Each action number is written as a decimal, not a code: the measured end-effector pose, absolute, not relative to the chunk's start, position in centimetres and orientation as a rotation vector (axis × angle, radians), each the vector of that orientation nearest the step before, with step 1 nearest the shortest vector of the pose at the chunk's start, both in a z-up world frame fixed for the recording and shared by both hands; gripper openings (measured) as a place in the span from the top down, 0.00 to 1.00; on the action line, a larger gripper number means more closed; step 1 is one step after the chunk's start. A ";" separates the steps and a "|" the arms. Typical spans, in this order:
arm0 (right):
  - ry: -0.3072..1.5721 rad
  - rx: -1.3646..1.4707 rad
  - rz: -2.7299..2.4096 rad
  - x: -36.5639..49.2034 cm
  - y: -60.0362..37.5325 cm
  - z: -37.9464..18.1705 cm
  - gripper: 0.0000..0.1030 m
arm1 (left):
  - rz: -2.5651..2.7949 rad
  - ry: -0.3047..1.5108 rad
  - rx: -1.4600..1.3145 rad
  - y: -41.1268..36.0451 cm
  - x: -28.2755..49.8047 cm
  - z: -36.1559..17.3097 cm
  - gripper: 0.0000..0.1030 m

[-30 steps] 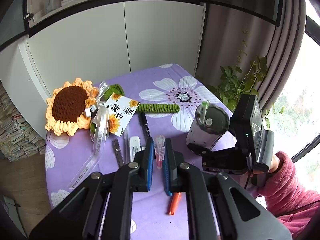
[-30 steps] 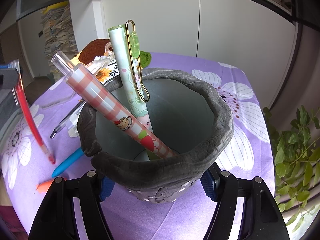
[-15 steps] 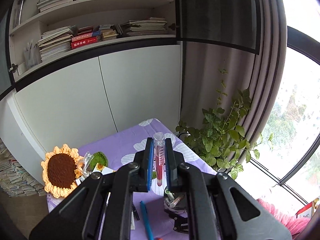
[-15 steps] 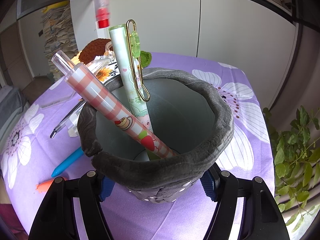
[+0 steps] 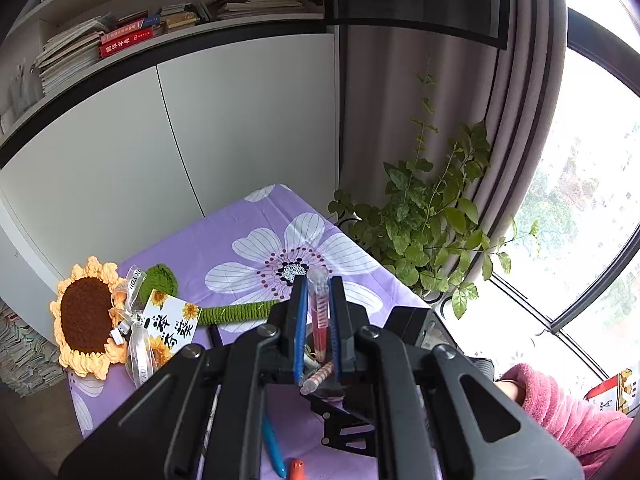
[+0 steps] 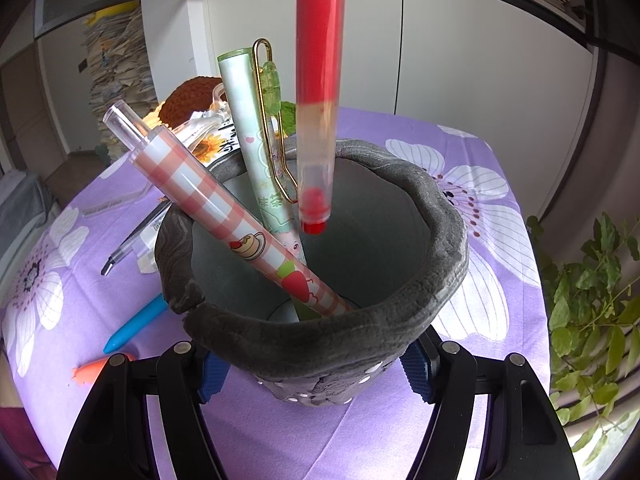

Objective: Organize stationery
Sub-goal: 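Lift the red pen, lower it into the grey cup, open the left gripper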

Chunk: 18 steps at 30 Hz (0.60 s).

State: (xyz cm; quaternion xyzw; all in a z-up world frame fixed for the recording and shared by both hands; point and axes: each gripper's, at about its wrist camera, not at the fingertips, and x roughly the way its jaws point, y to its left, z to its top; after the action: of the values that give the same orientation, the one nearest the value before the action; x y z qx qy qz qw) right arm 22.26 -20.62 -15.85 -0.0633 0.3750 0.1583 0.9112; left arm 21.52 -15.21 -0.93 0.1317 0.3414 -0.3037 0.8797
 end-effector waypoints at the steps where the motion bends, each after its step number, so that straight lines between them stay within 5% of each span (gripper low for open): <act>1: 0.773 -0.131 0.326 22.2 -20.6 -15.9 0.31 | -0.631 0.728 0.275 -15.2 21.6 -1.5 0.92; 15: 0.774 -0.130 0.327 22.3 -20.6 -15.8 0.31 | -0.612 0.755 0.227 -13.2 21.6 -2.1 0.89; 18: 0.774 -0.130 0.327 22.3 -20.6 -15.8 0.31 | -0.576 0.725 0.194 -11.5 21.3 -1.1 0.82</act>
State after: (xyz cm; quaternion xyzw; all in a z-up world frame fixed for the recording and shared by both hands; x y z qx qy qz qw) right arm 22.27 -20.57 -15.83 -0.0632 0.3755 0.1586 0.9110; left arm 21.26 -11.49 -1.11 0.0932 0.3492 -0.2775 0.8902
